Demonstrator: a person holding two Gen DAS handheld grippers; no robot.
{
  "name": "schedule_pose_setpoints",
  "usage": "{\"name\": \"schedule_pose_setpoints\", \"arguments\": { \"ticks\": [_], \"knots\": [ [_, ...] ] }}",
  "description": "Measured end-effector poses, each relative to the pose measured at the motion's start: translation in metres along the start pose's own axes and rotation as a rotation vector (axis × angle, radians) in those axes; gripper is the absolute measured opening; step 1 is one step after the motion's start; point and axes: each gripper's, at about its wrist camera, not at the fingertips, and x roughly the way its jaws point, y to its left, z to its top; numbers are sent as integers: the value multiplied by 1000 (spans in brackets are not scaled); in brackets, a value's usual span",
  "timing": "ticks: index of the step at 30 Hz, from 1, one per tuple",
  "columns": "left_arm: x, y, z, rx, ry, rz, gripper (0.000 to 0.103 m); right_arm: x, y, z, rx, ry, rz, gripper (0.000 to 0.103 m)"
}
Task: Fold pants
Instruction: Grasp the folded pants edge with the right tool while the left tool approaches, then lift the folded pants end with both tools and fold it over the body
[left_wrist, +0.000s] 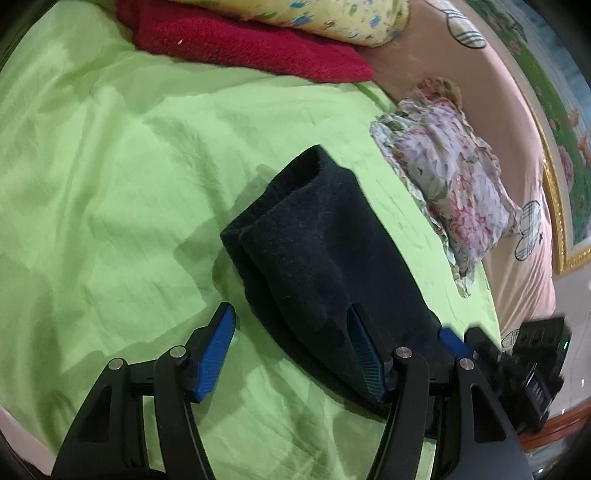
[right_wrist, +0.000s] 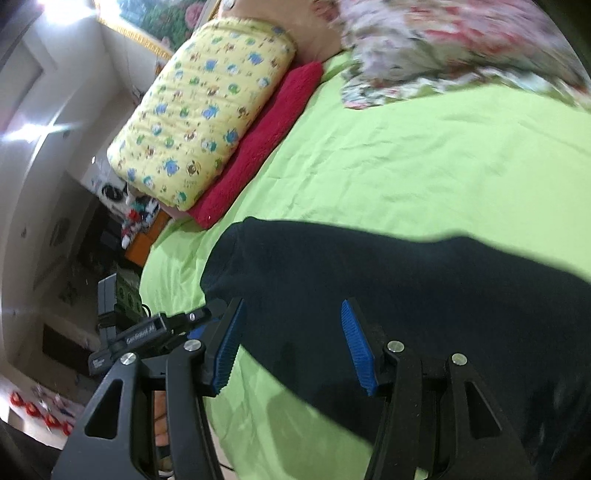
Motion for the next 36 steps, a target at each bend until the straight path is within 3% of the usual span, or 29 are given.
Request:
{"name": "schedule_pose_setpoints", "arguments": {
  "ticks": [12,23,24,25,27,29,36],
  "knots": [
    [13,5,8,-69,-2,-38,65,109,44,87,-340,292,-22,55],
    [17,9,12,-106,-17,-43,65,176,56,96,-460,492,20,55],
    [18,9,13,-110,-20,-42,63,179,56,94,-471,493,6,52],
    [19,9,14,-111,-23,-36,62,181,57,94,-475,490,6,41],
    [21,7,16,-114,-31,-23,54,180,57,91,-460,485,32,34],
    [23,7,16,-109,-28,-4,32,176,58,90,-457,465,32,28],
    [12,-11,14,-55,-46,-9,23,143,58,87,-425,371,77,22]
  ]
}}
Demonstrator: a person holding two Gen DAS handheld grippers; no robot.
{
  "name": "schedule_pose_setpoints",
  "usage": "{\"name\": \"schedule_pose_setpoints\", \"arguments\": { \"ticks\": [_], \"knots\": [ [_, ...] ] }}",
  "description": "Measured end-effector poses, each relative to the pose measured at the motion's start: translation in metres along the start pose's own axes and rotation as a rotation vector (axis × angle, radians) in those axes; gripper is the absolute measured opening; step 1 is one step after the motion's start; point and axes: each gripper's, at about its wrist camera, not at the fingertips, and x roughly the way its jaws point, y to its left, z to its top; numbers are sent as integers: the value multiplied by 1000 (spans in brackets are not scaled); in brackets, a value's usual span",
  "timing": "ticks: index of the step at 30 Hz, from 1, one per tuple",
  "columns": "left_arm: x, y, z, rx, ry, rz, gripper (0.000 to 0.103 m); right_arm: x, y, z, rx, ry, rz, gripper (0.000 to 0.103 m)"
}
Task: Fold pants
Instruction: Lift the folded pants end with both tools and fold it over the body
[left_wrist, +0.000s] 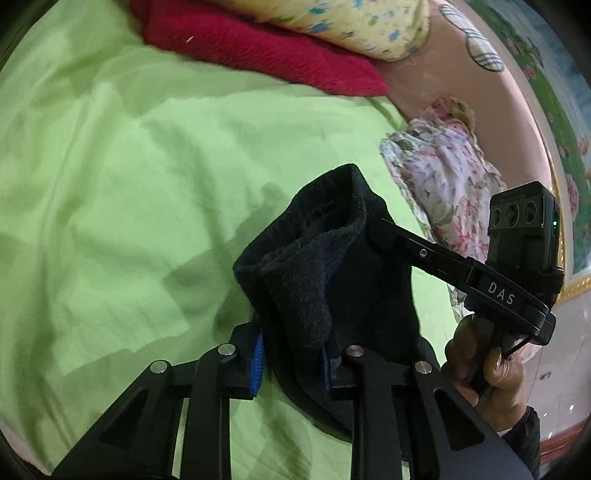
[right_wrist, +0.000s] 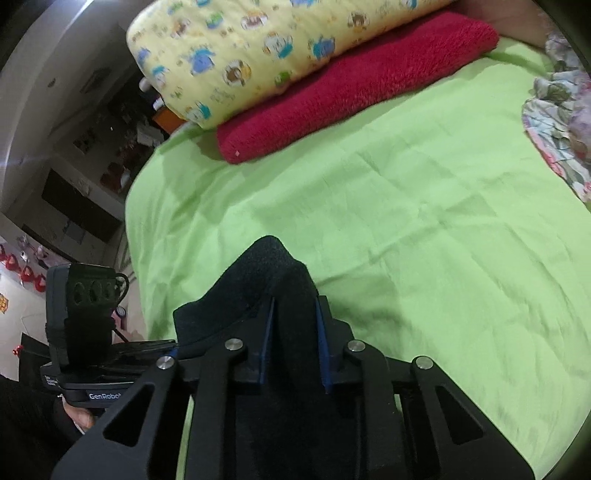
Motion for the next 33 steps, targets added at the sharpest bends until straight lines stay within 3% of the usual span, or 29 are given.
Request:
{"name": "schedule_pose_setpoints", "arguments": {
  "ticks": [15,22,33],
  "knots": [
    [-30,-86,-17,168,-28,-96,22,-96,-6,-43,110,-224,71,22],
    [-34,-141,-50,309,-14,-139,22,-150,-19,-83,163,-322,56,20],
    [-31,-212,-108,450,39,-210,22,-220,-35,-151,246,-484,44,19]
  ]
}}
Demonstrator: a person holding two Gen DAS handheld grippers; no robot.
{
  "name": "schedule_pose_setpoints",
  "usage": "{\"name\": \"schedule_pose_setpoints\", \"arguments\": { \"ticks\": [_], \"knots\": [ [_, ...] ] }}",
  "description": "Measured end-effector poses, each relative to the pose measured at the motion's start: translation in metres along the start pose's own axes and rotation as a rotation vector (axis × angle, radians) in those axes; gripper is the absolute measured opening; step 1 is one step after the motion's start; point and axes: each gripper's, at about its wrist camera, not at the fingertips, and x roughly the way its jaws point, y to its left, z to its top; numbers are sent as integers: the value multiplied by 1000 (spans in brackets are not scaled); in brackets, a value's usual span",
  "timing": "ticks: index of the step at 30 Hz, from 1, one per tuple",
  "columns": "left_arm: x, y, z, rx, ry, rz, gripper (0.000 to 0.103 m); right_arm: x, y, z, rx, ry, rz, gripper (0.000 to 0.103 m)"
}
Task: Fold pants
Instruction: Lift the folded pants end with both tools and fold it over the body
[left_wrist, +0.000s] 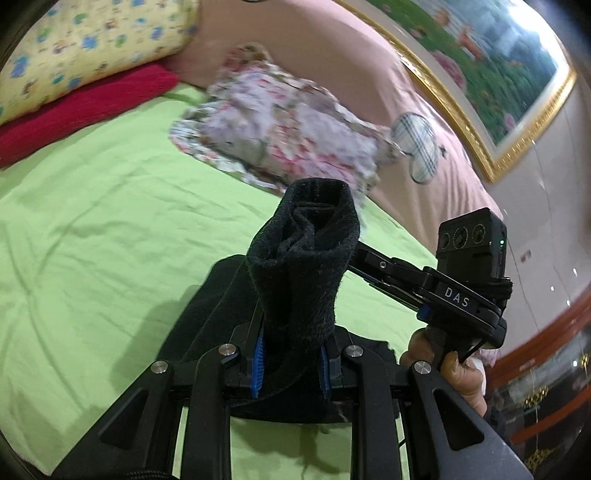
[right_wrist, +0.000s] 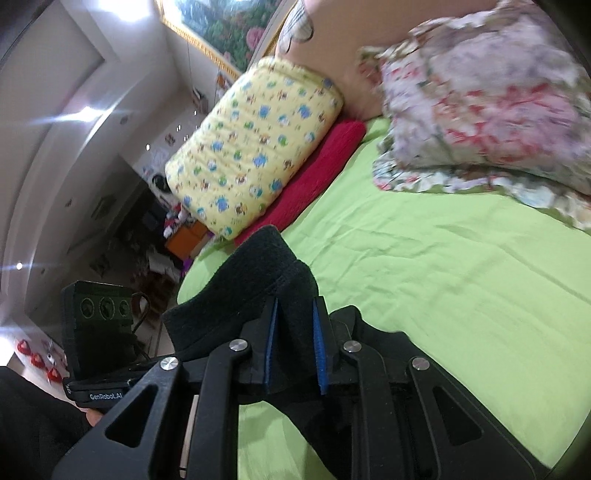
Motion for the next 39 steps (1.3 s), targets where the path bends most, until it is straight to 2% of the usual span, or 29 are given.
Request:
{"name": "schedule_pose_setpoints", "arguments": {
  "ticks": [12,20,36,39],
  "knots": [
    [48,-61,-40,90,116,-32,22,-70,-40,-47,92,-107,-36,19],
    [66,-95,-55,162,154,-32,22,-105,-60,-72,141,-180,-36,19],
    [108,-128,-84,274,209,1,23,-137,-98,-111,242,-255,-75,19],
    [121,-133,-93,293,253,-7,23,-146,-105,-117,271,-283,-67,16]
  ]
}}
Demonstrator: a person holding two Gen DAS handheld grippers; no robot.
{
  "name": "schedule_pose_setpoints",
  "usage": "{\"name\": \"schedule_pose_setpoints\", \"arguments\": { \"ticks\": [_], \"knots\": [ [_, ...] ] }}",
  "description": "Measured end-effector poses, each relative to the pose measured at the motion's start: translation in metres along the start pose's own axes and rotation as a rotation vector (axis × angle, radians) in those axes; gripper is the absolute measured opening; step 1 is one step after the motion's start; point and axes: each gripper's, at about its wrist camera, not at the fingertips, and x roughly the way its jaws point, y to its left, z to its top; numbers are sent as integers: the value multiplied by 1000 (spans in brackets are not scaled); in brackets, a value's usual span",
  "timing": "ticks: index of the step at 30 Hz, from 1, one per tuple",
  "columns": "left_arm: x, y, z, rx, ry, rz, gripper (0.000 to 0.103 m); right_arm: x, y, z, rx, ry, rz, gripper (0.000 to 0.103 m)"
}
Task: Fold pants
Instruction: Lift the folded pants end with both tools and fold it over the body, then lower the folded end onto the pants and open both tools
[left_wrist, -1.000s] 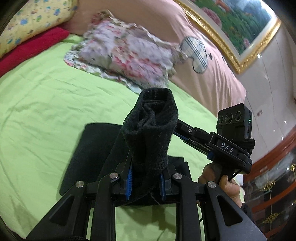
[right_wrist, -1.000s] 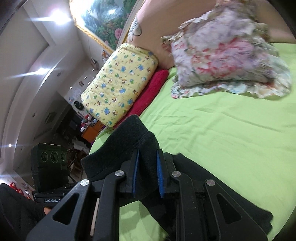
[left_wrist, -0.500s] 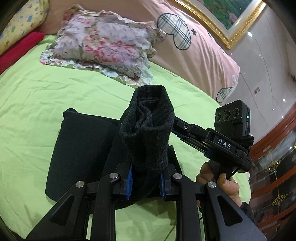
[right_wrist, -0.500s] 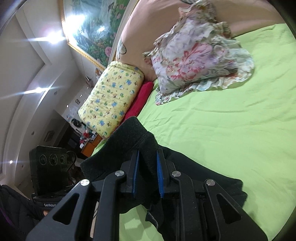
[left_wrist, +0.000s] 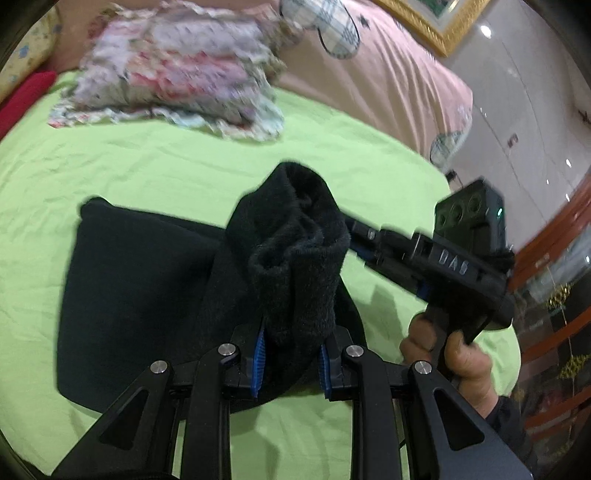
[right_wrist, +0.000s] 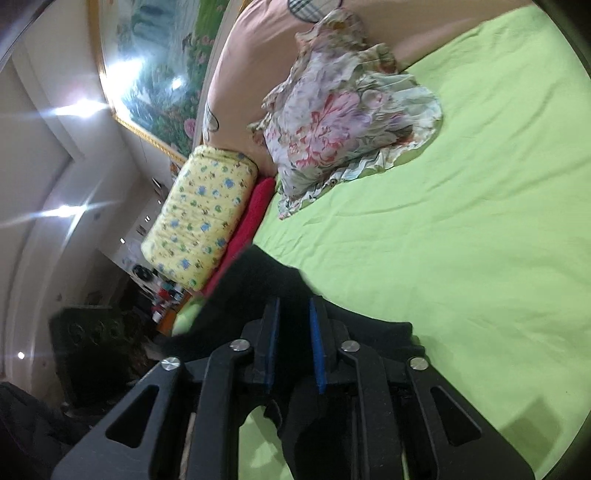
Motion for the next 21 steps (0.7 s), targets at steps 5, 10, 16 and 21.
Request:
{"name": "schedule_pose_setpoints", "arguments": {
  "ticks": [5,10,16,21],
  "knots": [
    [13,-14,-10,63,3,28,24,-16,-3,-6,18,-25,-44,17],
    [17,-23,-14,108,14,-6,45,-32,-4,-15,56,-65,-122,17],
    [4,-27,-20,128,13,-70,57,-51,9,-26,95,-140,-190,72],
    [-12,-11,-20,82,7,-88,60,-59,30,-34,72,-181,-267,72]
  ]
}}
